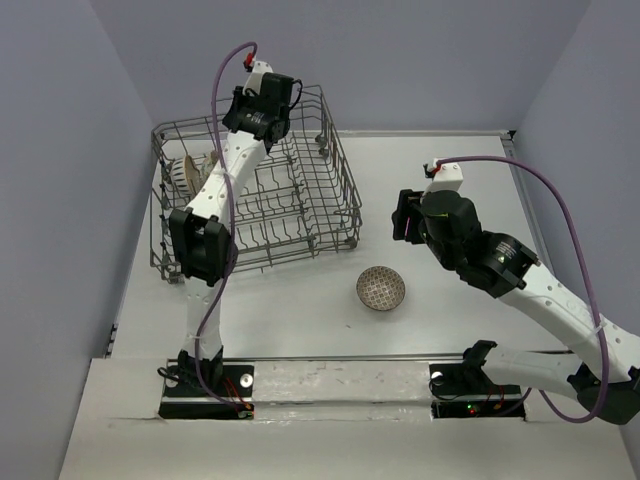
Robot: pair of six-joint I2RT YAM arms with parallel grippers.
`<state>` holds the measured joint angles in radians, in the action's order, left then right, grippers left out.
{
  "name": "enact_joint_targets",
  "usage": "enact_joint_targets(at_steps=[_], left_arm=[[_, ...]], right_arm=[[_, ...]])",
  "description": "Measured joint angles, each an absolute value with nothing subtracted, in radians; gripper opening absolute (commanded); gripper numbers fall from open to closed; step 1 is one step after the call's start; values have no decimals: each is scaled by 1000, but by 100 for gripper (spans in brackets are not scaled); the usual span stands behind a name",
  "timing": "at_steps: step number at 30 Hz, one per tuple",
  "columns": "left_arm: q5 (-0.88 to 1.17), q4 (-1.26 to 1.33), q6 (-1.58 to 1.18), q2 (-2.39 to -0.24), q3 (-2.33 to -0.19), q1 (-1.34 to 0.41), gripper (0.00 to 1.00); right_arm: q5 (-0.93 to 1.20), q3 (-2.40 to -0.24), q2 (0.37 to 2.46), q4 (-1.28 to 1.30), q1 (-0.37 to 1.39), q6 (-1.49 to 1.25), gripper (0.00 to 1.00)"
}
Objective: Load the bowls into the dish rack
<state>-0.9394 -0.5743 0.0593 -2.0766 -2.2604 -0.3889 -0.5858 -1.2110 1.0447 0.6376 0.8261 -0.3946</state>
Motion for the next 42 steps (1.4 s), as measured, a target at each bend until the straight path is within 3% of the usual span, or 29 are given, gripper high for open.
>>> enact_joint_targets(at_steps=[9, 22, 42], left_arm=[[-1041, -665, 18, -2238, -2215, -367, 0], [-1219, -596, 99, -2241, -2149, -358, 0], [-1318, -469, 215, -2242, -2087, -351, 0]], right_arm=[[-582, -1211, 1045, 644, 826, -389, 62], [-574, -1211, 1045, 644, 826, -387, 62], [-568, -1211, 1045, 644, 826, -384, 62]])
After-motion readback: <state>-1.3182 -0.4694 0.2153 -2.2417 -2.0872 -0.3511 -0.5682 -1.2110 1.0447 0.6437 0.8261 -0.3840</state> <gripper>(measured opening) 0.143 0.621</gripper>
